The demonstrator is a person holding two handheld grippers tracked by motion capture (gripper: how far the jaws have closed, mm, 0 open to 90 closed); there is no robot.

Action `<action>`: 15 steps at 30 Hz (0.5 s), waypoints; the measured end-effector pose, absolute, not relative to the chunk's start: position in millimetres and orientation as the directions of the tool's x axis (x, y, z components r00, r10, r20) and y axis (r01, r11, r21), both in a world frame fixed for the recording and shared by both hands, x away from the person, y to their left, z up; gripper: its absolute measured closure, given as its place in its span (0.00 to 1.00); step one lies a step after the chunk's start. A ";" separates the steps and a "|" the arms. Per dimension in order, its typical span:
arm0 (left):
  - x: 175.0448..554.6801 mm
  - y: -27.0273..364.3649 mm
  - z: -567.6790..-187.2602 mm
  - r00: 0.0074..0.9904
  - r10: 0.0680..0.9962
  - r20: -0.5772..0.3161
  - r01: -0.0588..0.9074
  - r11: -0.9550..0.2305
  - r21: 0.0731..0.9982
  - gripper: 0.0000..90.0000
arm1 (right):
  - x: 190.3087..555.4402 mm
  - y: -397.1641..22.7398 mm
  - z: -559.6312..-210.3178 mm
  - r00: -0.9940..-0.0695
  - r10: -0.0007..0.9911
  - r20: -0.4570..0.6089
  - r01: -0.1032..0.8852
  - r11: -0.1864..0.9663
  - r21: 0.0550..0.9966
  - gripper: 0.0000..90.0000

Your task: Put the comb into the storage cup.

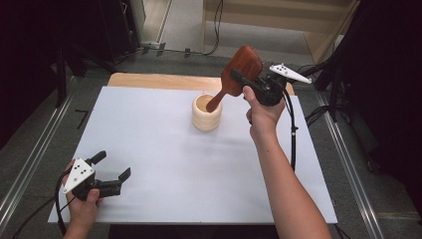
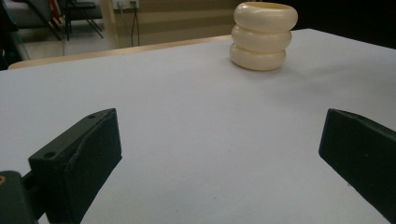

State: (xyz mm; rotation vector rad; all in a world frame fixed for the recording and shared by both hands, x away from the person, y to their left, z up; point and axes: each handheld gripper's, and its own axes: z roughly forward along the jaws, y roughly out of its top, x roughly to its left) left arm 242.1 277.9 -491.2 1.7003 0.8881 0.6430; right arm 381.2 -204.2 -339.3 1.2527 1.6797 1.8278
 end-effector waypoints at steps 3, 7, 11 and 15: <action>241.8 277.6 -491.2 0.577 0.816 -0.008 0.244 -0.164 0.956 0.00 | 384.5 -202.3 -341.7 -0.544 0.759 0.358 0.290 -0.231 0.929 0.60; 241.7 277.7 -491.1 0.580 0.815 -0.005 0.244 -0.167 0.955 0.00 | 388.9 -199.8 -345.5 -0.535 0.764 0.361 0.297 -0.230 0.927 0.60; 242.0 278.1 -491.2 0.582 0.813 -0.010 0.245 -0.163 0.956 0.00 | 393.8 -198.6 -349.8 -0.528 0.771 0.356 0.298 -0.224 0.928 0.60; 242.0 278.5 -491.1 0.583 0.812 -0.014 0.244 -0.158 0.957 0.00 | 398.6 -197.8 -354.0 -0.512 0.780 0.361 0.306 -0.227 0.925 0.60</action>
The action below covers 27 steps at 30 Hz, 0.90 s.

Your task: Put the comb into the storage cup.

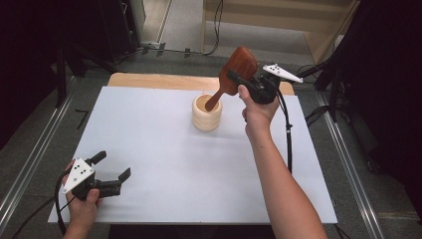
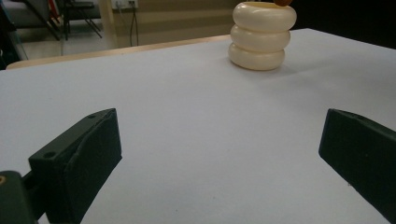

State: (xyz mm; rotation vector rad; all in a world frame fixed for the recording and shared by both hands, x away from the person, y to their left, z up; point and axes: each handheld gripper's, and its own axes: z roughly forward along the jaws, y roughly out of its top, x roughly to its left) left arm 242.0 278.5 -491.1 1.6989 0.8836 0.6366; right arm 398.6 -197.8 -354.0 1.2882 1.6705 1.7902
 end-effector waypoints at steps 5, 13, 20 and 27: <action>242.0 278.6 -491.1 0.584 0.812 -0.014 0.244 -0.159 0.957 0.00 | 403.5 -196.2 -359.0 -0.506 0.786 0.356 0.305 -0.223 0.926 0.60; 242.0 278.9 -490.9 0.588 0.809 -0.012 0.246 -0.164 0.955 0.00 | 408.7 -191.5 -364.6 -0.503 0.793 0.345 0.306 -0.210 0.928 0.60; 242.2 278.9 -491.1 0.588 0.808 -0.016 0.243 -0.158 0.957 0.00 | 413.6 -188.3 -371.0 -0.496 0.798 0.343 0.315 -0.202 0.927 0.60; 242.1 279.0 -491.0 0.589 0.808 -0.016 0.244 -0.159 0.957 0.00 | 417.0 -183.8 -377.9 -0.493 0.801 0.339 0.327 -0.190 0.926 0.60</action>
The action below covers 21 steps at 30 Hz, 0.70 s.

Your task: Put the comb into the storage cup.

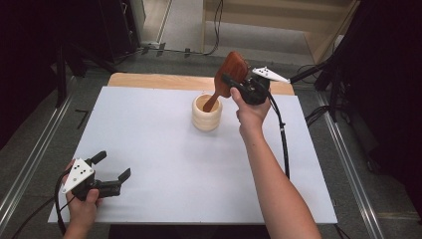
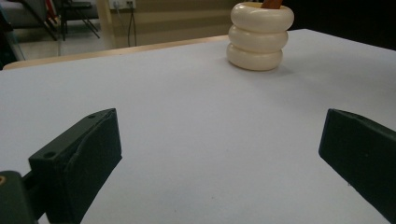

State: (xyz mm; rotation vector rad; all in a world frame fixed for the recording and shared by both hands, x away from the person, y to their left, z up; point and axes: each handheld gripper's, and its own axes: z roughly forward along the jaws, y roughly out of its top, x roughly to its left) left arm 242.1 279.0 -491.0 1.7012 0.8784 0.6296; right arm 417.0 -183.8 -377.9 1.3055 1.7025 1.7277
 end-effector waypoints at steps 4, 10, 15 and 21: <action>242.3 279.1 -491.1 0.591 0.806 -0.018 0.245 -0.159 0.956 0.00 | 418.8 -180.2 -382.3 -0.496 0.799 0.341 0.332 -0.188 0.924 0.60; 242.7 279.1 -491.3 0.591 0.806 -0.025 0.246 -0.151 0.958 0.00 | 421.9 -174.6 -387.7 -0.497 0.797 0.344 0.338 -0.188 0.922 0.60; 242.6 279.3 -491.1 0.593 0.805 -0.022 0.245 -0.154 0.957 0.00 | 423.8 -171.7 -393.4 -0.497 0.796 0.345 0.345 -0.183 0.920 0.60; 242.6 279.6 -491.0 0.596 0.802 -0.020 0.243 -0.157 0.957 0.00 | 426.8 -168.7 -400.4 -0.490 0.799 0.349 0.359 -0.180 0.916 0.60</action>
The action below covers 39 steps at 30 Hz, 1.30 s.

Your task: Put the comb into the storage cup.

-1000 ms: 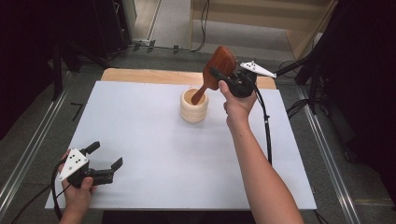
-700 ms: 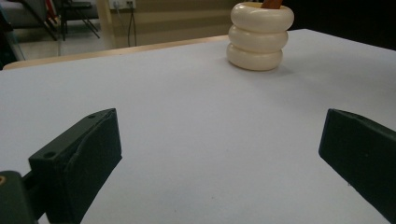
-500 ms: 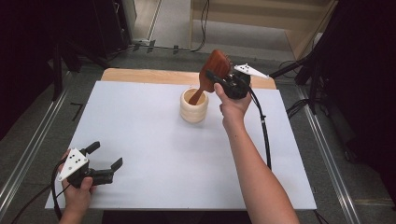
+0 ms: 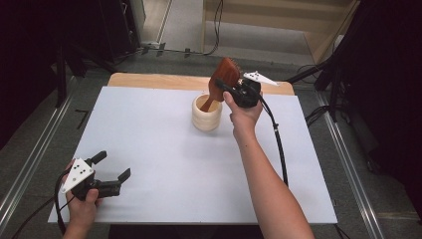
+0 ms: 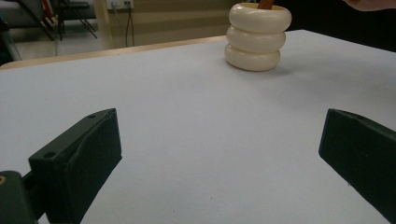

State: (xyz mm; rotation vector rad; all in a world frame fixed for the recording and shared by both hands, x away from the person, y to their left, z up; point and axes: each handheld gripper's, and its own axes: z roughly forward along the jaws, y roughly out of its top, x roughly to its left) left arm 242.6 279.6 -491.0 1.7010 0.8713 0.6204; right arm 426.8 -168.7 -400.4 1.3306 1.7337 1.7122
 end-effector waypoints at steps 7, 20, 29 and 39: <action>242.6 280.0 -490.9 0.597 0.802 -0.023 0.245 -0.155 0.957 0.00 | 428.6 -166.1 -409.1 -0.480 0.801 0.357 0.375 -0.181 0.909 0.60; 242.5 279.8 -490.9 0.600 0.800 -0.018 0.242 -0.160 0.957 0.00 | 430.1 -161.6 -419.6 -0.474 0.802 0.365 0.392 -0.179 0.902 0.60; 242.4 279.7 -490.8 0.600 0.800 -0.017 0.241 -0.161 0.957 0.00 | 431.2 -162.2 -430.4 -0.458 0.798 0.392 0.410 -0.201 0.890 0.60; 242.4 279.5 -490.9 0.600 0.800 -0.017 0.241 -0.161 0.957 0.00 | 433.0 -168.5 -440.5 -0.434 0.780 0.451 0.435 -0.257 0.863 0.60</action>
